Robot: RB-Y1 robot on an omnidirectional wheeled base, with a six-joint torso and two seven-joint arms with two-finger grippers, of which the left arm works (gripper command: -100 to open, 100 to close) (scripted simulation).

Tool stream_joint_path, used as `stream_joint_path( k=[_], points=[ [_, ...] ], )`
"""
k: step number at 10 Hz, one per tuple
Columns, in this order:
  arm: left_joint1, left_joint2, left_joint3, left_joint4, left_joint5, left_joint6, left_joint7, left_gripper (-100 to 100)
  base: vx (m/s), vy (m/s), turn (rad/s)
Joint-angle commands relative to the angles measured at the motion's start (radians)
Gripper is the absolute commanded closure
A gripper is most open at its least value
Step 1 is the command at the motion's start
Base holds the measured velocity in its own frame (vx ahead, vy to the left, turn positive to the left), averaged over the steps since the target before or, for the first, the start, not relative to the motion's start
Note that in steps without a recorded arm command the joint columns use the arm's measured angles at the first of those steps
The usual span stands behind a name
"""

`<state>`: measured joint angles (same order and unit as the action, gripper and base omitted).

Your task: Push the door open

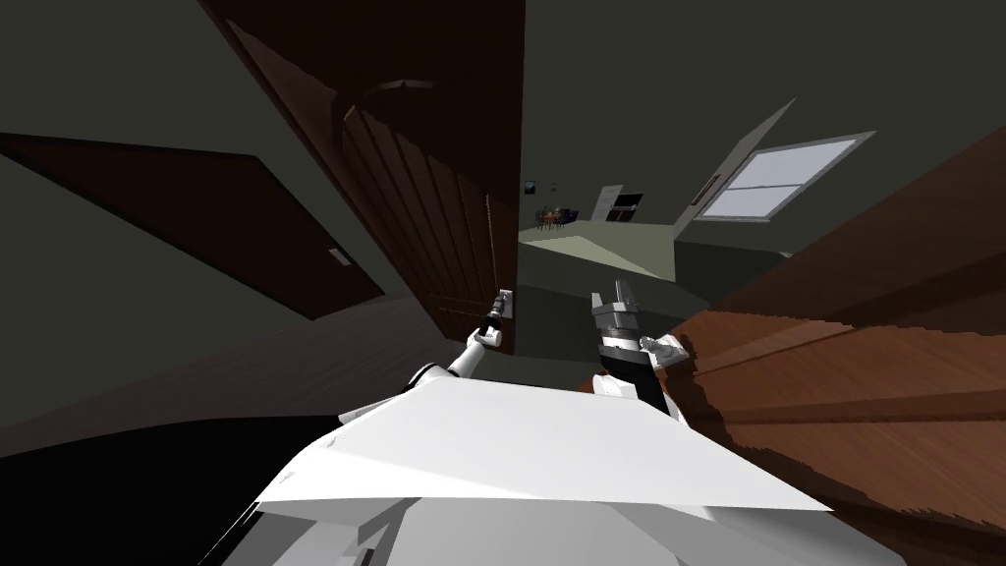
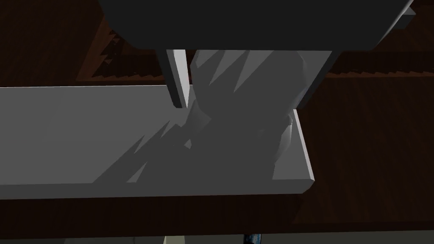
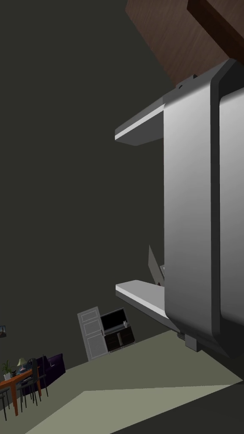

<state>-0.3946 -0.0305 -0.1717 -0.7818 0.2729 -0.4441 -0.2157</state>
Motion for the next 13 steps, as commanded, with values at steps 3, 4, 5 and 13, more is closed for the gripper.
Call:
stream_joint_path(
  k=[3, 4, 5, 13],
  points=[
    [0.002, 0.001, 0.0, 0.002, 0.0, 0.002, 0.0, 100, -0.018, 0.018, -0.012],
    [0.002, 0.001, 0.0, 0.002, 0.0, 0.002, 0.0, 100, 0.0, 0.0, 0.0],
    [0.002, 0.001, 0.0, 0.002, 0.0, 0.002, 0.0, 100, 0.0, 0.0, 0.0],
    [0.017, 0.067, -0.005, -0.027, 0.163, -0.006, -0.147, -100, -0.023, 0.026, -0.034]
  ],
)
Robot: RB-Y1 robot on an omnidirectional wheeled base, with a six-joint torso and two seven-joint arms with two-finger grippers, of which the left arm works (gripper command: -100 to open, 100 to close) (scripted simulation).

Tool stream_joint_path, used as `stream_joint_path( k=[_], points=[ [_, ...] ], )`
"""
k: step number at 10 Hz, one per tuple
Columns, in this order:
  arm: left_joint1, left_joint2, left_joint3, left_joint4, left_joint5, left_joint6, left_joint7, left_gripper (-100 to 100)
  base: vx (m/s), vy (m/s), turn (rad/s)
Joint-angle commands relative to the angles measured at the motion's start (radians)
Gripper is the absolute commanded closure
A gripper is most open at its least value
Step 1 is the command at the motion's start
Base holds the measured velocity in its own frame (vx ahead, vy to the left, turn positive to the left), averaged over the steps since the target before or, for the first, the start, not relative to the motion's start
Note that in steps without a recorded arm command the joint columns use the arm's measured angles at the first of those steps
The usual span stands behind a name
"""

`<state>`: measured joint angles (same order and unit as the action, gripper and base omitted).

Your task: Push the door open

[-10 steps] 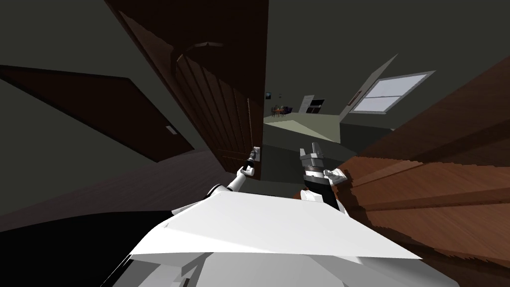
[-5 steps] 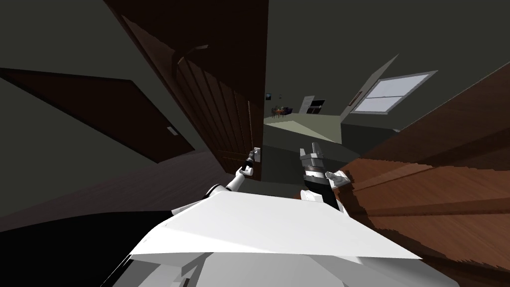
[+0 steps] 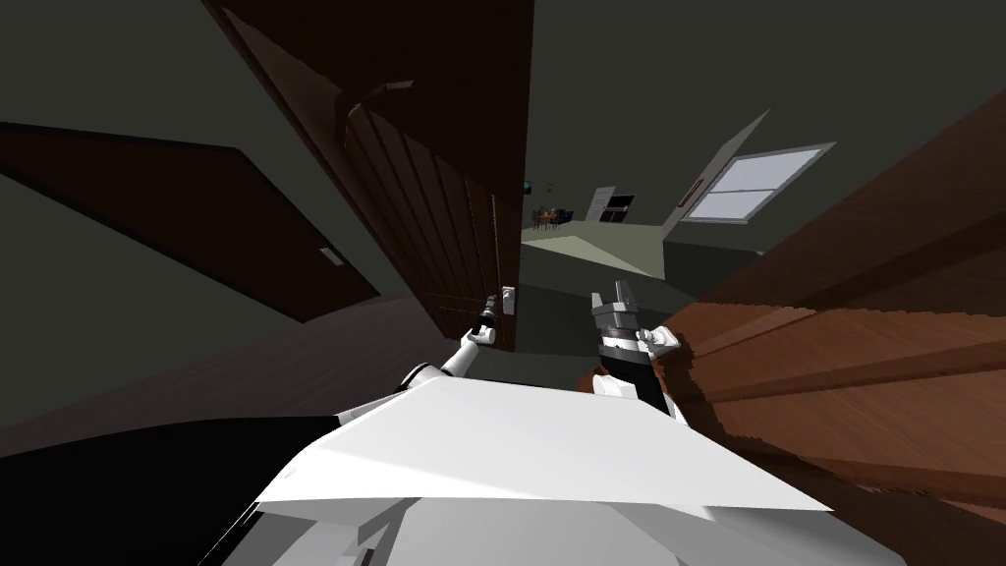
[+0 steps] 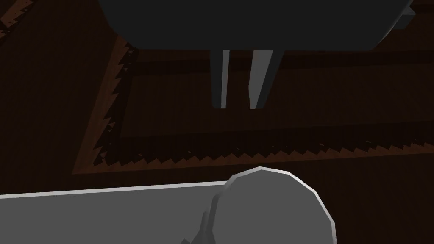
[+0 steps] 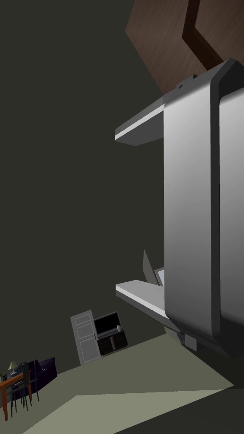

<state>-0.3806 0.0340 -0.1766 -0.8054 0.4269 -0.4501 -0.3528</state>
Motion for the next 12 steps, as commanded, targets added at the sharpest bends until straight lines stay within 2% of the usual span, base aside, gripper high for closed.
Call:
stream_joint_path(
  k=[1, 2, 4, 5, 8, 9, 10, 11, 12],
  points=[
    [0.005, 0.003, 0.002, -0.007, 0.034, -0.002, -0.033, -100, -0.186, 0.009, -0.076],
    [0.005, 0.001, 0.003, -0.009, 0.047, -0.002, -0.045, -100, -0.204, 0.027, -0.062],
    [0.009, -0.013, 0.008, -0.017, 0.097, -0.005, -0.093, -100, -0.163, 0.039, -0.113],
    [0.01, -0.018, 0.009, -0.019, 0.109, -0.006, -0.104, -100, -0.136, 0.032, -0.063],
    [0.014, -0.06, 0.014, -0.028, 0.166, -0.009, -0.158, -100, -0.166, -0.001, -0.087],
    [0.016, -0.08, 0.015, -0.03, 0.184, -0.01, -0.175, -100, -0.135, -0.063, -0.081],
    [0.011, -0.064, 0.011, -0.019, 0.172, -0.014, -0.156, -100, -0.06, -0.031, -0.012],
    [0.009, -0.037, 0.013, -0.016, 0.174, -0.018, -0.161, -100, 0.072, 0.014, -0.011],
    [0.009, -0.02, 0.016, -0.014, 0.175, -0.022, -0.163, -100, 0.166, 0.034, -0.032]
  ],
)
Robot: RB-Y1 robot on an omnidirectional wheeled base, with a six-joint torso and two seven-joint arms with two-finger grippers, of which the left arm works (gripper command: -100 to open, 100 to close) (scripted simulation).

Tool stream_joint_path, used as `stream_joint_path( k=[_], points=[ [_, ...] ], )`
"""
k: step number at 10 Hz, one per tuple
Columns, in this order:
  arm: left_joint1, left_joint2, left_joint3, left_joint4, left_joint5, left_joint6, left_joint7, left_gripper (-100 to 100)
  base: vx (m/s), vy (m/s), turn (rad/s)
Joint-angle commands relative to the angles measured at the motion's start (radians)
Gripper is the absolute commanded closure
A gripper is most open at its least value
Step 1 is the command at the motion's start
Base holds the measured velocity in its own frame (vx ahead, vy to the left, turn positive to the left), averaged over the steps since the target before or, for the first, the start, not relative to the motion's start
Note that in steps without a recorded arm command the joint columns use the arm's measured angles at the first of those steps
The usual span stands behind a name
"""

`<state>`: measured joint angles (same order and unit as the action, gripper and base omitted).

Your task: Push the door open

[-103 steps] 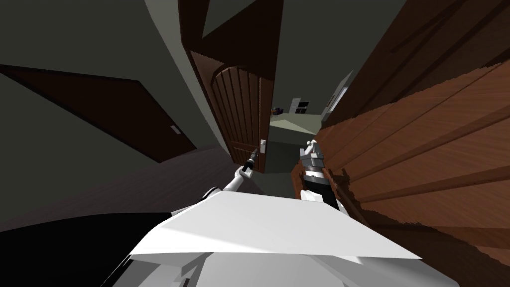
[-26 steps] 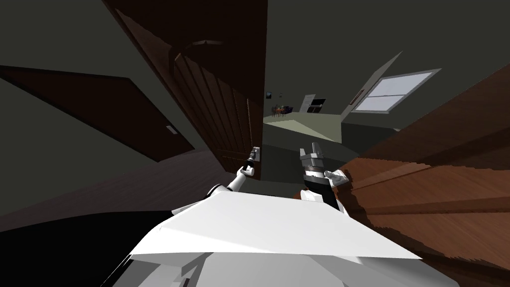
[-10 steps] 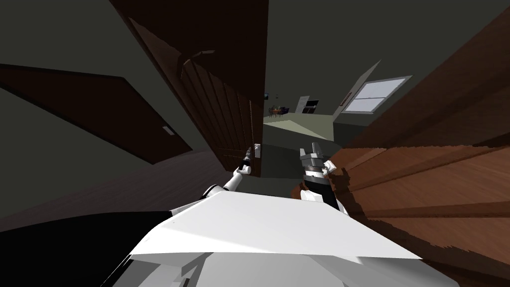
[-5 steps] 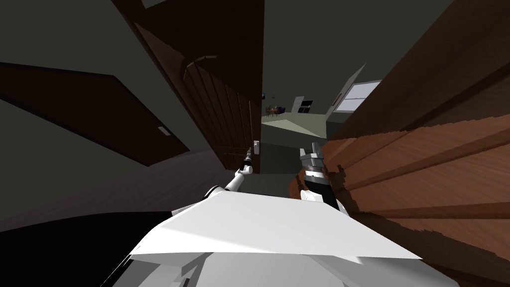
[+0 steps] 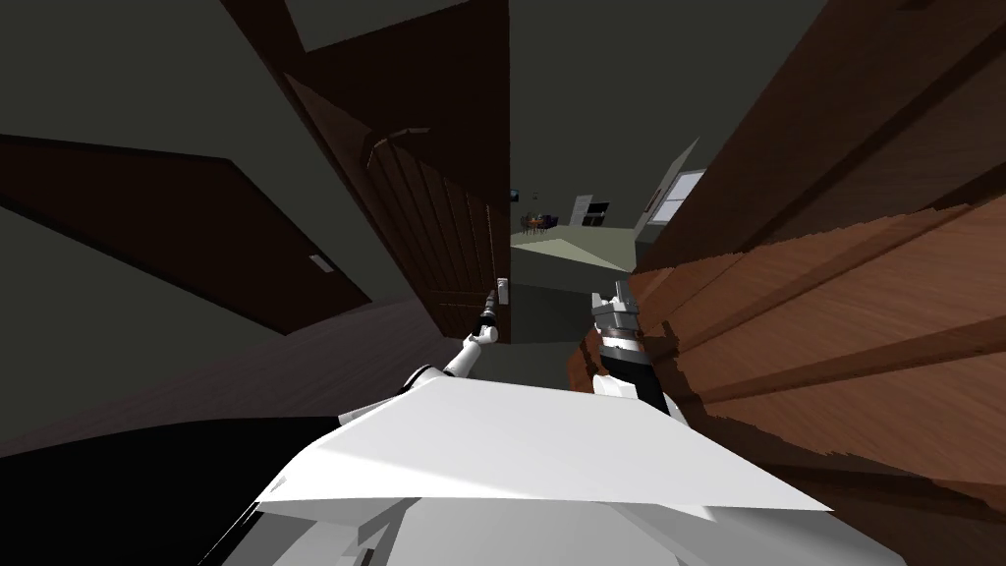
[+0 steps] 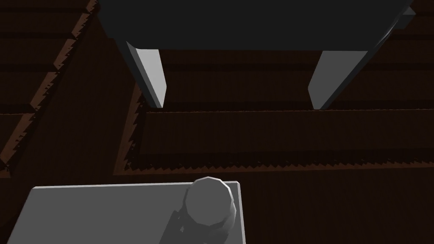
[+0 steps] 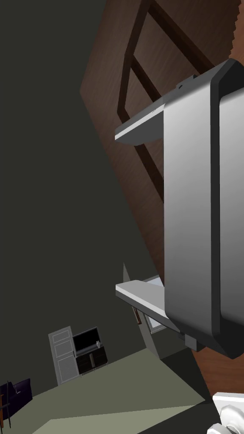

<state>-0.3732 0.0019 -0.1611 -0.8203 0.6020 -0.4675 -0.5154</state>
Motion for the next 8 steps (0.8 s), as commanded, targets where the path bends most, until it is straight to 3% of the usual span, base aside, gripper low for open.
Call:
stream_joint_path(
  k=[1, 4, 7, 8],
  points=[
    [0.001, 0.019, 0.002, 0.003, 0.0, -0.007, -0.002, -100, 0.199, 0.016, -0.029],
    [-0.001, 0.013, 0.007, 0.007, 0.0, -0.013, -0.007, -100, 0.207, 0.009, -0.022],
    [-0.003, -0.046, 0.014, 0.012, 0.001, -0.02, -0.013, -100, 0.195, -0.06, -0.032],
    [0.004, -0.034, 0.011, 0.004, 0.0, -0.018, -0.014, -100, 0.071, -0.023, -0.001]
  ],
)
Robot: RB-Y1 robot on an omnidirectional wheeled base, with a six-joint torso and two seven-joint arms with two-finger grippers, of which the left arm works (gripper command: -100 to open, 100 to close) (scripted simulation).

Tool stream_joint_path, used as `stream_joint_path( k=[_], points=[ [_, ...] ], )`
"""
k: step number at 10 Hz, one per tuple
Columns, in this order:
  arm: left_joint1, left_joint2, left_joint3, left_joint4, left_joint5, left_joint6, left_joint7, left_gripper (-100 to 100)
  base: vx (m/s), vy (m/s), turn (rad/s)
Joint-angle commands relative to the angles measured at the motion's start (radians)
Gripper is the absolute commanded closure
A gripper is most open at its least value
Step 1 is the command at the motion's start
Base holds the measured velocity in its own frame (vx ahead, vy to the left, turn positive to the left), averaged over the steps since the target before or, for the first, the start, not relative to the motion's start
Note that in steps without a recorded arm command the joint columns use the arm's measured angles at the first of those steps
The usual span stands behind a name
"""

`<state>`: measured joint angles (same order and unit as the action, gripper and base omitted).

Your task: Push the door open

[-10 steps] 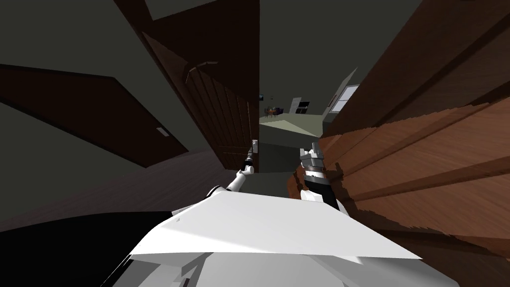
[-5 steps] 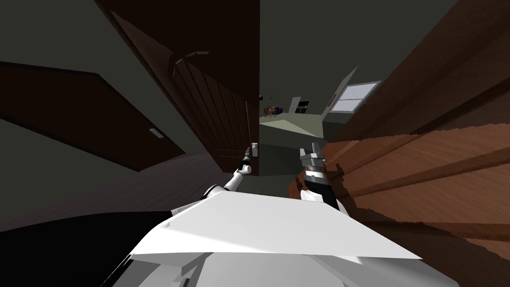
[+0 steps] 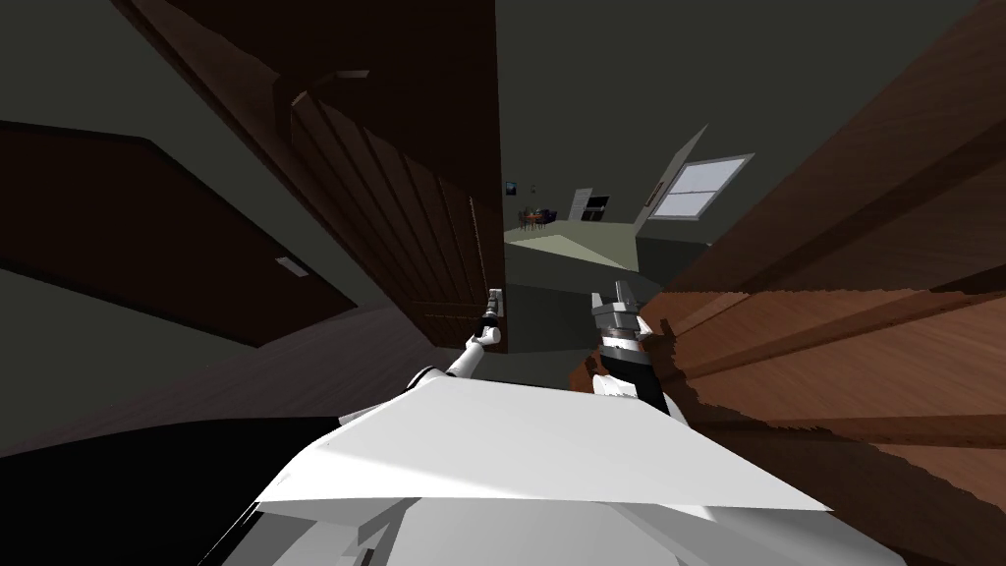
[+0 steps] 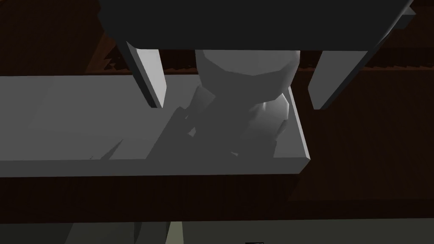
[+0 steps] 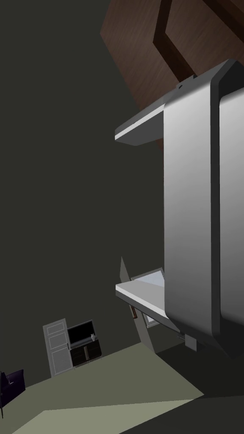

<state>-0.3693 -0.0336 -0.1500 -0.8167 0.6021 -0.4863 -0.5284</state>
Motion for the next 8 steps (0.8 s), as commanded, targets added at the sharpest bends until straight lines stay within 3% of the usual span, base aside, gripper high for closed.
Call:
stream_joint_path(
  k=[1, 6, 7, 8],
  points=[
    [0.0, 0.002, 0.0, 0.0, 0.0, 0.001, -0.001, 100, -0.006, 0.0, 0.006],
    [0.0, 0.002, 0.0, 0.0, 0.0, 0.001, -0.001, 100, -0.015, 0.004, -0.004],
    [-0.005, 0.021, 0.005, 0.01, 0.033, -0.014, -0.028, 100, 0.038, -0.019, -0.086],
    [-0.007, 0.028, 0.007, 0.013, 0.046, -0.02, -0.038, 100, 0.07, -0.009, -0.066]
  ],
)
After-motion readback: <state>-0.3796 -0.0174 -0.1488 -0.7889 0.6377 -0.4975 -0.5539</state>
